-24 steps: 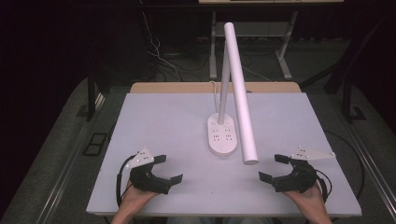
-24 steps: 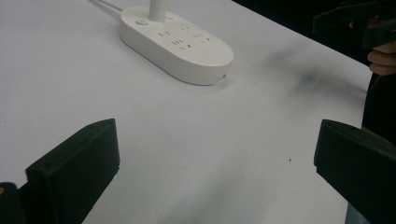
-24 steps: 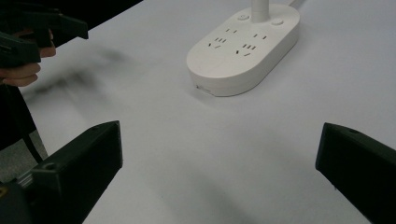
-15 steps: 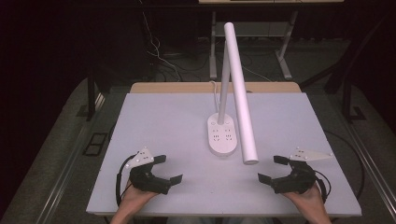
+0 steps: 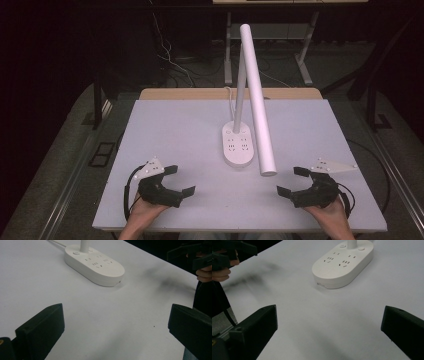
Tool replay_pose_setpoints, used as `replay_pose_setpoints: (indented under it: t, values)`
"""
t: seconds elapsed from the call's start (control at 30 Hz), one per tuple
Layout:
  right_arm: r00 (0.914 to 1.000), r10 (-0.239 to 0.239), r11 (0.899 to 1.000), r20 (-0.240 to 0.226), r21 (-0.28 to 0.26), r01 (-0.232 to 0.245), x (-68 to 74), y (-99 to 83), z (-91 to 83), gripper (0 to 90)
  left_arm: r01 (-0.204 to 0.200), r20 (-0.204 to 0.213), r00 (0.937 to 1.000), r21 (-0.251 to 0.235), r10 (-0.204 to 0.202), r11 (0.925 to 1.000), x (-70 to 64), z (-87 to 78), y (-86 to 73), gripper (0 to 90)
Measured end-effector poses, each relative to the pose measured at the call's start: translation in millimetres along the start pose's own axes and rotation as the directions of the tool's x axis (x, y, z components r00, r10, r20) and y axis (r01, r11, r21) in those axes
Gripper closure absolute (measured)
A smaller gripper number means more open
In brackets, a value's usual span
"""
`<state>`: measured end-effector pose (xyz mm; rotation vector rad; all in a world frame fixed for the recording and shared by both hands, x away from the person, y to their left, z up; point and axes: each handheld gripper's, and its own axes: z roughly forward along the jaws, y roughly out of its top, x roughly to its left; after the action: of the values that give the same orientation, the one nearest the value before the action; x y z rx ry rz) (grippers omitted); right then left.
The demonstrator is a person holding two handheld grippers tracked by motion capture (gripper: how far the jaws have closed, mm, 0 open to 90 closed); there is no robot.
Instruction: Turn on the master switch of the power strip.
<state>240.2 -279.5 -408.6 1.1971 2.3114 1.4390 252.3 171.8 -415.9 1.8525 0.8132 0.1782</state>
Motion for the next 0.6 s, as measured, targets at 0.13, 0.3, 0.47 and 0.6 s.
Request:
replay_pose_setpoints:
  t: [0.13,0.3,0.47,0.6]
  values:
    - [1.0000,0.001,1.000,0.000,-0.003,-0.001,-0.5,-0.3,-0.8,0.1,-0.005,0.000,1.0000,0.007,0.005,1.0000,-0.3,-1.6,3.3,0.0]
    - [1.0000,0.004,1.000,0.003,-0.003,-0.004,-1.6,-0.4,-2.0,0.1,-0.010,-0.001,0.9999,0.023,0.010,0.9997,1.4,-3.3,9.5,0.0]
    - [1.0000,0.005,1.000,0.006,-0.008,-0.005,-2.3,-0.6,-3.2,0.1,-0.007,0.004,1.0000,0.047,0.006,0.9989,3.6,-3.2,14.2,0.0]
    - [1.0000,0.002,1.000,-0.004,-0.008,-0.002,-3.0,-1.1,-3.7,0.1,-0.009,0.004,1.0000,0.060,0.009,0.9981,5.1,-0.8,17.4,0.0]
